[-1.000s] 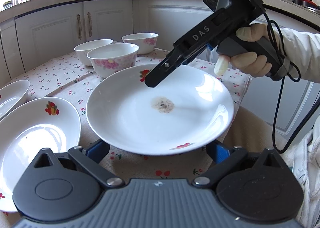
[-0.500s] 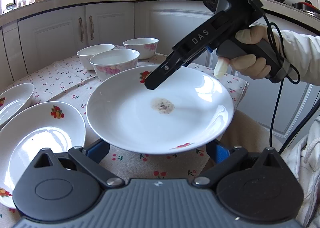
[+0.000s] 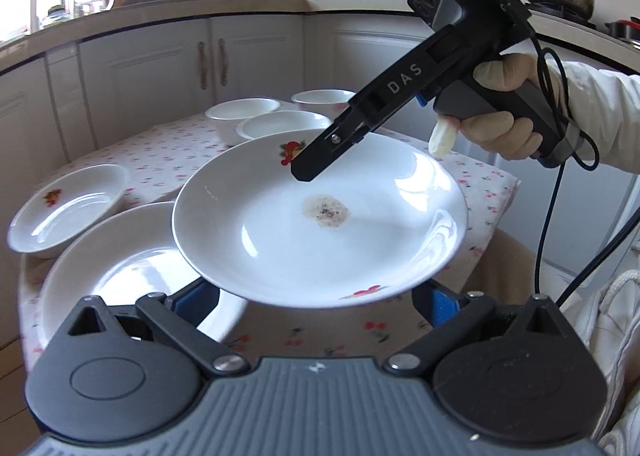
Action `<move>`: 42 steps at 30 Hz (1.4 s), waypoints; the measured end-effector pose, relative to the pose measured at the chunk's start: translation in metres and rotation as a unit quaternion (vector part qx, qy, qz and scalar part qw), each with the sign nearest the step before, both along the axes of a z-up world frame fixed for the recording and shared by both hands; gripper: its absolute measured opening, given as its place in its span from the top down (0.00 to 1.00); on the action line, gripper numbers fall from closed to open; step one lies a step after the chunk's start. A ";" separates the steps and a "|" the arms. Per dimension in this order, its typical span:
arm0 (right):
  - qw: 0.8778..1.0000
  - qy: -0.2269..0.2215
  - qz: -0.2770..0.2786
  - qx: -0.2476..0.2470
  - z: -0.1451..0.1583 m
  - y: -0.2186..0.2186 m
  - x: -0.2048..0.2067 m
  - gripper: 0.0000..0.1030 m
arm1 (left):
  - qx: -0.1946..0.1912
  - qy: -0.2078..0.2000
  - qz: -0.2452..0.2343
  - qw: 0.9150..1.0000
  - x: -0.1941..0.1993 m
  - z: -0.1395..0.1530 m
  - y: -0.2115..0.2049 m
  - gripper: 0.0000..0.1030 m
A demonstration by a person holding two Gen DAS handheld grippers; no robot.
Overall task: Organize plates and bowls
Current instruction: 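Lower the plate onto the large white plate and open the right tool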
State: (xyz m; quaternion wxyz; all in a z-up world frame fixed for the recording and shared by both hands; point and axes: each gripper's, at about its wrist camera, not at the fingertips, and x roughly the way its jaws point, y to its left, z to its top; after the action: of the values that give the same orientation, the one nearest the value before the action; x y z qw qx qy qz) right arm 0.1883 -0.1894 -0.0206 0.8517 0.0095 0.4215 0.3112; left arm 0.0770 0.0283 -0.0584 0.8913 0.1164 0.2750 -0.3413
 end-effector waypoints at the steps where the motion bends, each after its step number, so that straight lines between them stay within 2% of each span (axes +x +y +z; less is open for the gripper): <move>1: 1.000 -0.002 0.007 -0.002 0.001 0.007 0.002 0.25 | 0.002 -0.001 0.005 1.000 0.000 0.001 0.005 0.02; 10: 0.999 -0.004 0.050 -0.004 -0.001 0.066 0.026 0.25 | 0.013 -0.001 0.050 0.999 0.008 0.002 0.046 0.02; 18: 0.998 0.004 0.065 -0.009 -0.010 0.100 0.044 0.25 | 0.016 0.011 0.070 0.997 0.023 -0.007 0.067 0.02; 42: 0.996 0.037 0.073 -0.019 -0.030 0.126 0.057 0.25 | 0.014 0.032 0.093 0.995 0.027 -0.012 0.091 0.01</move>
State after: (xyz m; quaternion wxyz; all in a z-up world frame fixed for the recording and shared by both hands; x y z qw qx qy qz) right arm 0.2450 -0.0631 -0.0503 0.8104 -0.0266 0.4582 0.3641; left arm 0.1044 0.1191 -0.0703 0.9082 0.0914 0.3176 -0.2566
